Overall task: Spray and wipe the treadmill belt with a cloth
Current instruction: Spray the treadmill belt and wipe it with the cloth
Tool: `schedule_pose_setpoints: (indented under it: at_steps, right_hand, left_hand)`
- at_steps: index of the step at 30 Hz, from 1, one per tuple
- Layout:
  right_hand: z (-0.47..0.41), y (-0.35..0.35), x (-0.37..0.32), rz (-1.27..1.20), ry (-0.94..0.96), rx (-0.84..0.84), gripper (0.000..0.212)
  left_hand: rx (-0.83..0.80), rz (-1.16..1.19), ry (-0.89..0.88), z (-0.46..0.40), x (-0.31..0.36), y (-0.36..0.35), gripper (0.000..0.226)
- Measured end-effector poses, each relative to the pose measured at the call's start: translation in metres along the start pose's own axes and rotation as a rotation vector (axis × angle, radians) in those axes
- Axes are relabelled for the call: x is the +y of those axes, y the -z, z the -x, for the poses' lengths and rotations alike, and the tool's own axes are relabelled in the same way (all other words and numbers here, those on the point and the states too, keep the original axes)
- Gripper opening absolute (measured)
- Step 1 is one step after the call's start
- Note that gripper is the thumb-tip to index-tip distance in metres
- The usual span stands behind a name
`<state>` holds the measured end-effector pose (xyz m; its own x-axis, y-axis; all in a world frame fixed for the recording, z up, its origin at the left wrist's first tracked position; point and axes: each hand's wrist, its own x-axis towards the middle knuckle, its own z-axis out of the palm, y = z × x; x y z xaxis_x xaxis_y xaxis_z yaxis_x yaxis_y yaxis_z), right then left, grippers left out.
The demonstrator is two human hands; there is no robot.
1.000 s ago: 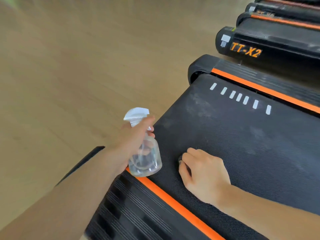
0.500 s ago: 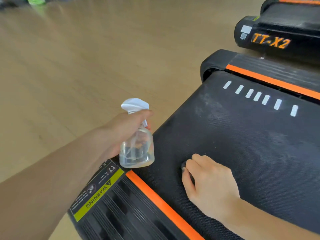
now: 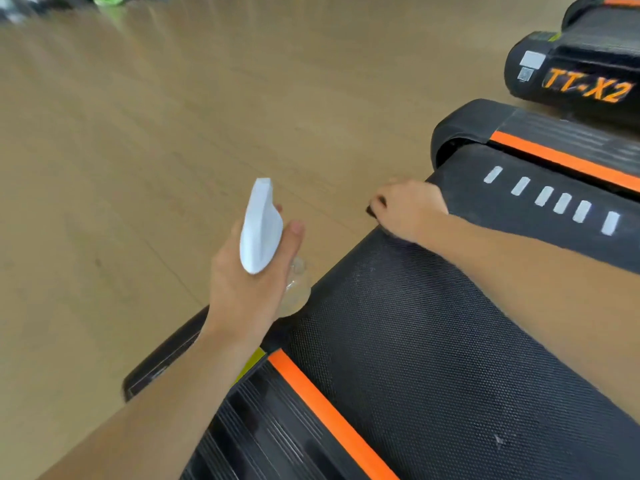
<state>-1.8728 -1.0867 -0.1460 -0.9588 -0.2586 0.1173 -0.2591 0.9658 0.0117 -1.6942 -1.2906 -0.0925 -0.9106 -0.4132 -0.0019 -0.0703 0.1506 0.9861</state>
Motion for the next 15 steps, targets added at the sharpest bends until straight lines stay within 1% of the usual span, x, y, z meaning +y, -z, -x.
schedule_pose_setpoints:
  at_steps: [1,2,3,5,6,7,9,11,12,13,14,15]
  right_hand:
    - [-0.008,-0.001,-0.002,0.034,-0.097,-0.030,0.040]
    - [-0.006,0.001,-0.011,0.053,-0.123,-0.063,0.042]
    - [0.003,0.004,-0.028,0.038,-0.102,-0.097,0.043]
    - [0.036,0.009,-0.070,-0.059,0.039,-0.134,0.043]
    - [0.057,0.010,-0.089,-0.116,0.129,-0.096,0.042]
    - [0.079,0.010,-0.101,-0.173,0.192,-0.036,0.039]
    - [0.112,0.011,-0.109,-0.263,0.289,0.054,0.035]
    - [0.115,0.012,-0.096,-0.265,0.422,0.113,0.035]
    - [0.105,0.007,-0.082,-0.220,0.491,0.116,0.037]
    - [0.087,0.004,-0.067,-0.128,0.514,0.110,0.042]
    - [0.067,0.000,-0.050,-0.036,0.473,0.089,0.054]
    - [0.047,-0.004,-0.031,0.046,0.381,0.086,0.068]
  left_hand:
    - [0.028,0.037,-0.025,0.000,-0.004,0.003,0.022]
    - [0.061,0.059,-0.050,-0.002,-0.010,0.004,0.023]
    - [0.104,0.072,-0.061,-0.004,-0.014,0.006,0.026]
    - [0.213,0.092,-0.051,-0.010,-0.022,0.012,0.031]
    - [0.251,0.091,-0.044,-0.013,-0.025,0.014,0.033]
    - [0.254,0.083,-0.042,-0.015,-0.026,0.015,0.034]
    - [0.234,0.062,-0.043,-0.015,-0.029,0.019,0.024]
    - [0.206,0.040,-0.059,-0.014,-0.027,0.019,0.020]
    - [0.195,0.037,-0.055,-0.014,-0.027,0.019,0.022]
    - [0.190,0.040,-0.053,-0.015,-0.026,0.019,0.023]
    - [0.187,0.047,-0.043,-0.014,-0.027,0.020,0.023]
    - [0.191,0.058,-0.038,-0.015,-0.027,0.020,0.022]
